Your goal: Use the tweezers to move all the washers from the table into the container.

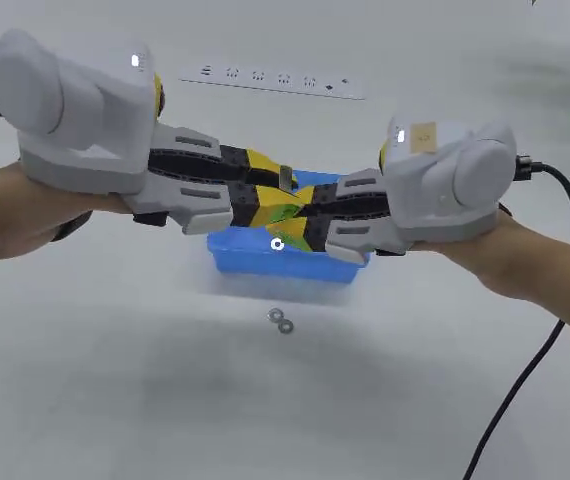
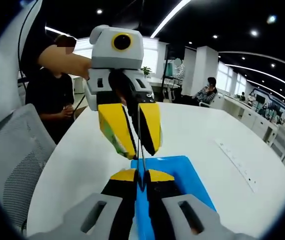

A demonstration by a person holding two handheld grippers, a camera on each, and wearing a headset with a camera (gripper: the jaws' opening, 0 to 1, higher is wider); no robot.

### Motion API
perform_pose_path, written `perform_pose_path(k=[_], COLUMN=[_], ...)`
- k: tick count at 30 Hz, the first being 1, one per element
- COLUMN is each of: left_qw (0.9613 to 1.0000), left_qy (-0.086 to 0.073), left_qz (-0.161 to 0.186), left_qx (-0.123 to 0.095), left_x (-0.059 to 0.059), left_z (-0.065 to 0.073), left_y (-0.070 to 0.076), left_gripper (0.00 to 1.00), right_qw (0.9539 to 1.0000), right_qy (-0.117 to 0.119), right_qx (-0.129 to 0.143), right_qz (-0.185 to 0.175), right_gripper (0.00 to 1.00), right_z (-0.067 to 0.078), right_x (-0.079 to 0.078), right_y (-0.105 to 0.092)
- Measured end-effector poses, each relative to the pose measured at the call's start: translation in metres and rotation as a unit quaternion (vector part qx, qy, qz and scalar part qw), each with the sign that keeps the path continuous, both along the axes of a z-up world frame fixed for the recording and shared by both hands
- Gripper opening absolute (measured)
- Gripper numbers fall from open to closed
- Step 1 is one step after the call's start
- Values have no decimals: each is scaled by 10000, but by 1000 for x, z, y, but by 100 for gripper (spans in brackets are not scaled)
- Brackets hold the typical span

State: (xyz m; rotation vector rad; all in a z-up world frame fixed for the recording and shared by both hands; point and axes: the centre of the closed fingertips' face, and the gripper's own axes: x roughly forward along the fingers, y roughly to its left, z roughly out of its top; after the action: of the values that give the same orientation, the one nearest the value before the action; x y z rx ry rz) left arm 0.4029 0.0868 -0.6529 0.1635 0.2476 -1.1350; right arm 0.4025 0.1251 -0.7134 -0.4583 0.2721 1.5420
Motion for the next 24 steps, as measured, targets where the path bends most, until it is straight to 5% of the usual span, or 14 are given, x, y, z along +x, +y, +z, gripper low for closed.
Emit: perform_pose_path(k=[2, 7, 24], left_qw=[9999, 9972, 9954], left_qy=[-20, -470, -711], left_qz=[-119, -266, 83], left_qx=[55, 527, 629], left_x=[-2, -1, 0], left_z=[1, -1, 10], left_y=[0, 1, 3], left_gripper=[9, 7, 6], right_qw=[10000, 9999, 9997], right_qy=[13, -73, -124], right_qx=[31, -18, -185], right_qz=[39, 84, -101], right_gripper=[8, 8, 22], right_z=[2, 2, 10], right_x=[-2, -4, -12], right_y=[1, 2, 2])
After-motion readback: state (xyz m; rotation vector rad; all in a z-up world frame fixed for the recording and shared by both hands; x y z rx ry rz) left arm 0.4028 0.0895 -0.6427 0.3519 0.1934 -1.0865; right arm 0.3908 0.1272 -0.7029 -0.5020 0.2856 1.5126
